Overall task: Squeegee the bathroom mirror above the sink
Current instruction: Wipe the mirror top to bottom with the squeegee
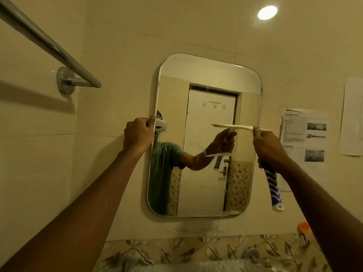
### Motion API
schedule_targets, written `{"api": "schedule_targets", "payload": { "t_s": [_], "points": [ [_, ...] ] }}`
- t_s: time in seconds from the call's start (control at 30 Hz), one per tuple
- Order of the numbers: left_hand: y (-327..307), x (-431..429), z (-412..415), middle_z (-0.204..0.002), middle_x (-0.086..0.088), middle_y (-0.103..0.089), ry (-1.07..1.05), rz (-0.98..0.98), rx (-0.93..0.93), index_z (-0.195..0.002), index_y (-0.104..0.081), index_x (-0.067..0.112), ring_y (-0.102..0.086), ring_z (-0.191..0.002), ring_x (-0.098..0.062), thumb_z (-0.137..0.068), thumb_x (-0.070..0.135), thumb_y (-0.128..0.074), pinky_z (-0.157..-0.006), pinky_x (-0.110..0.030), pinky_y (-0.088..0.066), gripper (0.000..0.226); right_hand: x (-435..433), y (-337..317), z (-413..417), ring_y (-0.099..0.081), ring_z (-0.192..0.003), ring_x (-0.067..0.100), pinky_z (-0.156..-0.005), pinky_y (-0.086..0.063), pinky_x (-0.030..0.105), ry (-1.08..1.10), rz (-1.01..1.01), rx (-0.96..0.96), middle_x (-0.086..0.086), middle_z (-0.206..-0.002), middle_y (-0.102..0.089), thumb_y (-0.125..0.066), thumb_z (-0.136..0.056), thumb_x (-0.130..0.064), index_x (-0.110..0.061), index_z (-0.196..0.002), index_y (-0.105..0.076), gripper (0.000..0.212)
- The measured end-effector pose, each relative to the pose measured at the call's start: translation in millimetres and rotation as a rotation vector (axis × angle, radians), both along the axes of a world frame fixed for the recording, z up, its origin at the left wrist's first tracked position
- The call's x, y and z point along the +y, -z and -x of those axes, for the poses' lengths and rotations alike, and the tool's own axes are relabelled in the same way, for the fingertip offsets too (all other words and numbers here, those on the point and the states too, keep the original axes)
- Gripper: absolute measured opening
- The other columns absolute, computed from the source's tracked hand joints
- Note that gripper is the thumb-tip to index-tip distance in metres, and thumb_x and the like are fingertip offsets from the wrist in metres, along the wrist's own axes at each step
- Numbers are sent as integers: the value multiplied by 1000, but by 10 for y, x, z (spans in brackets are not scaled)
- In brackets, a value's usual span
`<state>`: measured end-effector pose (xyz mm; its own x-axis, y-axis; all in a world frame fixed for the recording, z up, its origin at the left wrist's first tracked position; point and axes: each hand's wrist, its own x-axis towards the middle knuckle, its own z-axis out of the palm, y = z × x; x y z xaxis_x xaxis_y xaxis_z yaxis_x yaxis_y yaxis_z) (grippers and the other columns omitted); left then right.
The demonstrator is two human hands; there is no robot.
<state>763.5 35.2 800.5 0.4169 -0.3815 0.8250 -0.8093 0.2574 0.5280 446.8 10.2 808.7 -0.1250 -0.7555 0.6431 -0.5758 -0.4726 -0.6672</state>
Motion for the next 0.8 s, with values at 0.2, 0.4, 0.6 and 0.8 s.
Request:
{"api": "schedule_targets", "payload": {
  "t_s": [0.2,0.4,0.6,0.8],
  "points": [
    [154,-42,-13,-87,-24,-70,9,37,-12,-88,-67,-5,-64,-83,-38,-101,39,-42,-63,-32,-38,52,-150,1167,-123,-60,-54,23,-43,-50,29,-25,-100,-72,17,-75,-65,-29,-104,-38,-7,-89,-57,44],
    [129,3,-16,-86,-25,-70,42,21,28,-82,-67,-1,-64,-88,-41,-100,41,-44,-72,-41,-48,51,179,1432,-284,-54,-43,18,-38,-47,28,-15,-198,-10,9,-65,-60,-29,-104,-39,-12,-80,-58,46],
    [124,-24,-68,-82,-20,-71,121,-8,91,-81,-68,4,-68,-81,-37,-97,47,-47,-75,-48,-59,50,241,118,-573,-44,-42,12,-34,-37,18,-47,41,-15,3,-57,-49,-27,-105,-36,-8,-77,-55,48],
    [134,-74,-126,-75,-17,-71,160,-29,117,-81,-72,5,-68,-79,-37,-94,52,-49,-74,-50,-59,55,305,839,-927,-45,-44,8,-33,-36,14,-50,-55,19,0,-58,-52,-26,-104,-37,-17,-72,-52,45]
  ]
}}
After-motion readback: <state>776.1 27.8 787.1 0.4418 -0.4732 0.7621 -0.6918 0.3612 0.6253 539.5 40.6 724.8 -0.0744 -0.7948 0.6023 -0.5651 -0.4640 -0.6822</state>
